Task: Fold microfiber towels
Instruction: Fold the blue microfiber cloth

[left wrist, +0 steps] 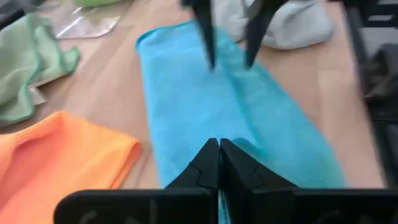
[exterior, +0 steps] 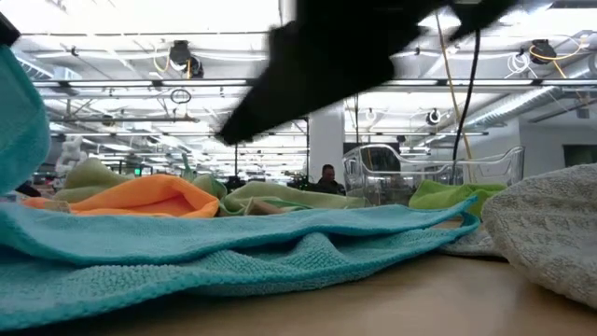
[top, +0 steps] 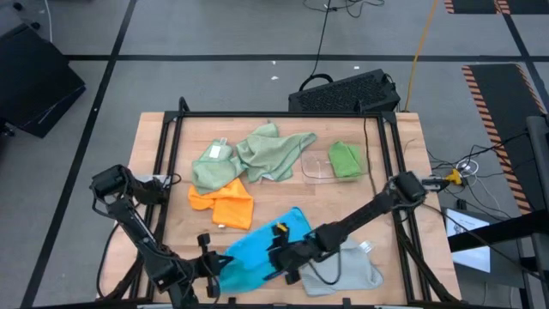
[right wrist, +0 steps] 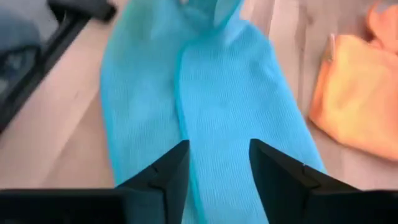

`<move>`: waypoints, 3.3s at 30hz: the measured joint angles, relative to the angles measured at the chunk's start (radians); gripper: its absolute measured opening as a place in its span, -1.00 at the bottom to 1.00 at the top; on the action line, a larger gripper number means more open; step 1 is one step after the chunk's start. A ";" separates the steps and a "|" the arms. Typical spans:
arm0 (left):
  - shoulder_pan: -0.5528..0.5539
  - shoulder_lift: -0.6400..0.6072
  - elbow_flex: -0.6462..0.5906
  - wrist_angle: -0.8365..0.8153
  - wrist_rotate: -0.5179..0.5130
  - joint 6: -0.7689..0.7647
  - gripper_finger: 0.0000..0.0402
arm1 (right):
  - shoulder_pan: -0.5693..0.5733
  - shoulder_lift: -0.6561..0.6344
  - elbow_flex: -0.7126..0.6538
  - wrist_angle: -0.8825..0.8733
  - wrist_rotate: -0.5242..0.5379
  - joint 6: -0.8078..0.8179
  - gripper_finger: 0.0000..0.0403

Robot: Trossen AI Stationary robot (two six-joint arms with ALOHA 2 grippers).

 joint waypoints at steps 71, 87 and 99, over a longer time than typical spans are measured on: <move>0.128 -0.312 -0.001 -0.323 -0.150 0.195 -0.98 | -0.001 -0.712 -0.752 0.245 0.248 -0.131 -0.99; 0.303 -0.345 -0.017 0.099 -0.101 0.591 -0.97 | -0.079 -0.762 -0.752 0.127 0.423 -0.015 -1.00; 0.546 -0.344 0.013 0.231 0.168 0.676 -0.98 | -0.079 -0.800 -0.734 0.128 0.423 -0.051 -1.00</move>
